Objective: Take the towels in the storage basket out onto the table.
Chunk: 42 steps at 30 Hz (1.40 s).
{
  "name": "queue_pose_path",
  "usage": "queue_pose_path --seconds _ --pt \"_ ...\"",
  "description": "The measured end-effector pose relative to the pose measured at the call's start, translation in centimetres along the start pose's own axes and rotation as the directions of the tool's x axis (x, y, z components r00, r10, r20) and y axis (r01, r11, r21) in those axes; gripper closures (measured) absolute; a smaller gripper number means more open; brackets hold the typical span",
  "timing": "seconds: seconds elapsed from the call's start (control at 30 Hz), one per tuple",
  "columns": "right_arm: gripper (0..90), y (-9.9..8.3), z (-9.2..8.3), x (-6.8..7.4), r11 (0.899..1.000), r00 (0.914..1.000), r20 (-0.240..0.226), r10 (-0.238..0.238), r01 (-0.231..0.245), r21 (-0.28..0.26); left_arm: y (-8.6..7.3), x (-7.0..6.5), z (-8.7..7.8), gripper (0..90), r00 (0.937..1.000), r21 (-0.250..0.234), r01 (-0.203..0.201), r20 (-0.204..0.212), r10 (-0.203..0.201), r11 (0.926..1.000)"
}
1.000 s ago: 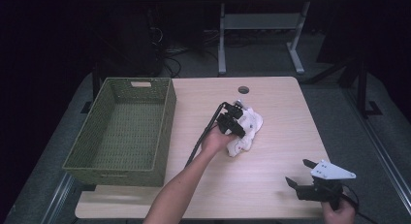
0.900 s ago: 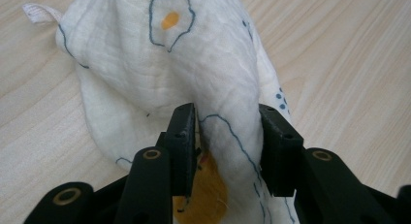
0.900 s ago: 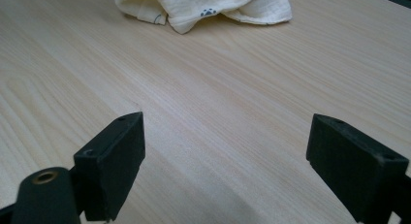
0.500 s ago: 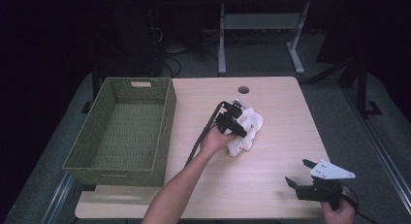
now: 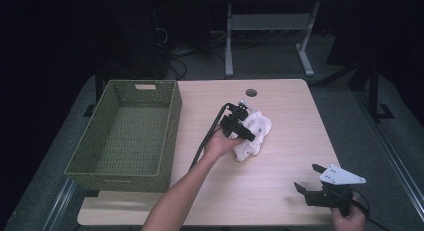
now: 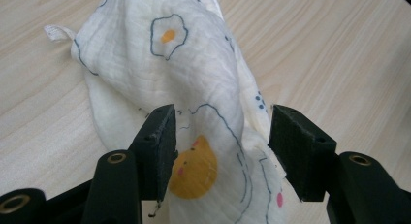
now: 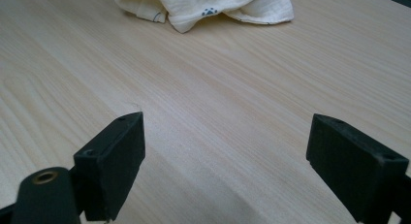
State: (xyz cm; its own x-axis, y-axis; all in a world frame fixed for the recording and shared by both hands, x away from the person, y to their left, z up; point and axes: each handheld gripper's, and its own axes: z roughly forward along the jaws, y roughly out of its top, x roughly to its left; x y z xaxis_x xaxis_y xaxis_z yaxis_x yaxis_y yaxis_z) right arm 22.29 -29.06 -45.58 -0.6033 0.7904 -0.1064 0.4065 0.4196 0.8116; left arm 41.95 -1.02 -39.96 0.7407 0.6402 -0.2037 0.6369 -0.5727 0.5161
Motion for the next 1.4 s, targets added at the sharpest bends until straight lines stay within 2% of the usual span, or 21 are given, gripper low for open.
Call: queue_pose_path --seconds 0.43,0.47,0.63,0.7,0.93,0.97,1.03,1.17,1.27,1.33,1.4 --pt "13.5 0.0 -0.1 0.0 1.000 1.0000 0.005 0.002 -0.002 0.005 -0.3 -0.5 -1.6 38.6 0.9999 -0.047 -0.013 0.009 0.013 0.9988" --pt "13.5 0.0 -0.1 0.0 1.000 1.0000 0.004 0.003 -0.004 0.005 -0.4 -0.5 -1.7 38.6 0.9997 -0.047 -0.023 0.008 0.024 0.9986" --pt "13.5 0.0 -0.1 -0.1 1.000 1.0000 0.005 0.005 -0.005 0.005 -0.9 -0.4 -2.3 38.5 0.9998 -0.063 -0.016 0.011 0.017 0.9979" --pt "13.5 0.0 -0.1 -0.1 1.000 1.0000 0.007 0.007 -0.007 0.006 -1.1 -0.3 -2.7 38.5 0.9995 -0.059 -0.029 0.011 0.029 0.9979" --pt "13.5 0.0 -0.1 -0.1 1.000 0.9999 0.008 0.013 -0.013 0.008 -2.1 0.1 -3.5 37.4 0.9996 -0.079 -0.022 0.017 0.024 0.9966" --pt "13.5 0.0 -0.1 -0.1 1.000 0.9999 0.008 0.013 -0.013 0.008 -2.2 0.2 -3.7 37.4 0.9993 -0.076 -0.033 0.015 0.034 0.9966" --pt "13.5 0.0 -0.1 -0.1 1.000 0.9999 0.008 0.013 -0.013 0.008 -2.5 0.3 -3.9 37.0 0.9996 -0.092 -0.018 0.020 0.020 0.9956" --pt "13.5 0.0 -0.1 -0.1 1.000 0.9999 0.010 0.013 -0.013 0.009 -2.9 0.4 -4.3 36.4 0.9994 -0.101 -0.023 0.022 0.025 0.9946" --pt "13.5 0.0 -0.1 -0.1 1.000 0.9998 0.011 0.014 -0.014 0.010 -3.3 0.4 -4.6 35.7 0.9995 -0.113 -0.007 0.031 0.010 0.9936" --pt "13.5 0.0 -0.1 -0.1 1.000 0.9998 0.011 0.015 -0.015 0.010 -3.5 0.3 -4.8 35.4 0.9993 -0.125 -0.007 0.036 0.012 0.9922" --pt "13.5 0.0 -0.1 -0.2 1.000 0.9998 0.012 0.014 -0.014 0.011 -3.7 0.3 -5.1 35.1 0.9989 -0.118 -0.026 0.036 0.030 0.9926"
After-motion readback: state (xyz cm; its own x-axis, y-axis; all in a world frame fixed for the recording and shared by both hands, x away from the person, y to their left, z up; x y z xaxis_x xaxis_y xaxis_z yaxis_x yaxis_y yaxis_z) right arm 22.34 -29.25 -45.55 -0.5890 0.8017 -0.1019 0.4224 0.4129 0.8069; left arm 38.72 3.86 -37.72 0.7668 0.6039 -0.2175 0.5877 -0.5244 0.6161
